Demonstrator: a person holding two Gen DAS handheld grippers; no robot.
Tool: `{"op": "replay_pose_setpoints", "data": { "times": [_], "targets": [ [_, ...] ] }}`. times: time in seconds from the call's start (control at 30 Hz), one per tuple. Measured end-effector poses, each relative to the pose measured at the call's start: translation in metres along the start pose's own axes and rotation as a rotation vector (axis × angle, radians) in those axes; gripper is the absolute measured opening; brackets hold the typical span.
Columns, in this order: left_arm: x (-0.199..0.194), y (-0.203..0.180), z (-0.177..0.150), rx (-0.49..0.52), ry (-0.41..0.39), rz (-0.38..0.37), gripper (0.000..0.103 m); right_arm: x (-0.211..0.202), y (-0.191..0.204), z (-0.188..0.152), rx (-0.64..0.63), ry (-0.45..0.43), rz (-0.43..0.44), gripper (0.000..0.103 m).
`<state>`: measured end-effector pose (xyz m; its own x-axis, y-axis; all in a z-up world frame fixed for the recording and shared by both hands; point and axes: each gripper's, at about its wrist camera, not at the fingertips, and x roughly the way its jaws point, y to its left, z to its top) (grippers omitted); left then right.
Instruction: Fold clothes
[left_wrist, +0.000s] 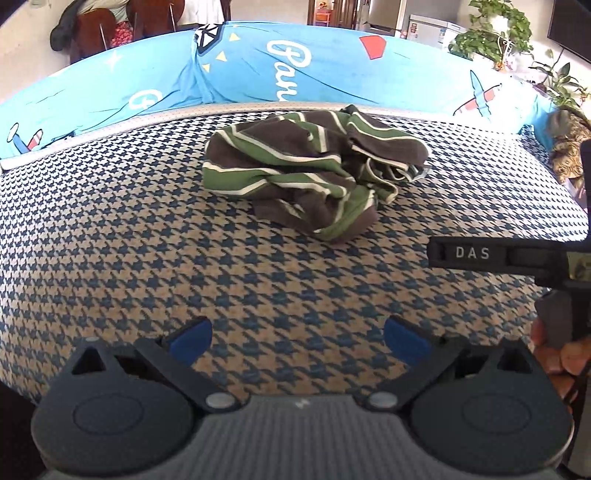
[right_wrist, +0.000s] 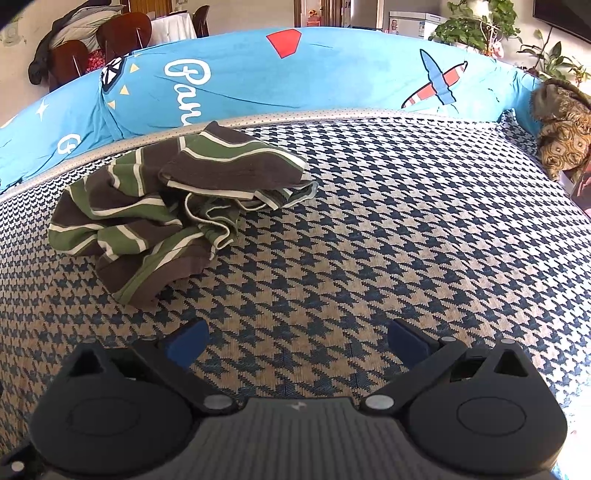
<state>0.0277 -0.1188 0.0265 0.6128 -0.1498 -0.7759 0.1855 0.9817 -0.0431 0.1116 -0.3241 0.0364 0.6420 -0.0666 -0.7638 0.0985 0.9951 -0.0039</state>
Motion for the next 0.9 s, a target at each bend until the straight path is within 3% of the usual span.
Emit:
{"op": "replay_pose_setpoints", "data": {
  "times": [0.9],
  "targets": [
    [0.011, -0.005, 0.002, 0.009, 0.02, -0.02, 0.103, -0.009, -0.01, 0.005, 0.049, -0.039, -0.031, 0.103]
  ]
}}
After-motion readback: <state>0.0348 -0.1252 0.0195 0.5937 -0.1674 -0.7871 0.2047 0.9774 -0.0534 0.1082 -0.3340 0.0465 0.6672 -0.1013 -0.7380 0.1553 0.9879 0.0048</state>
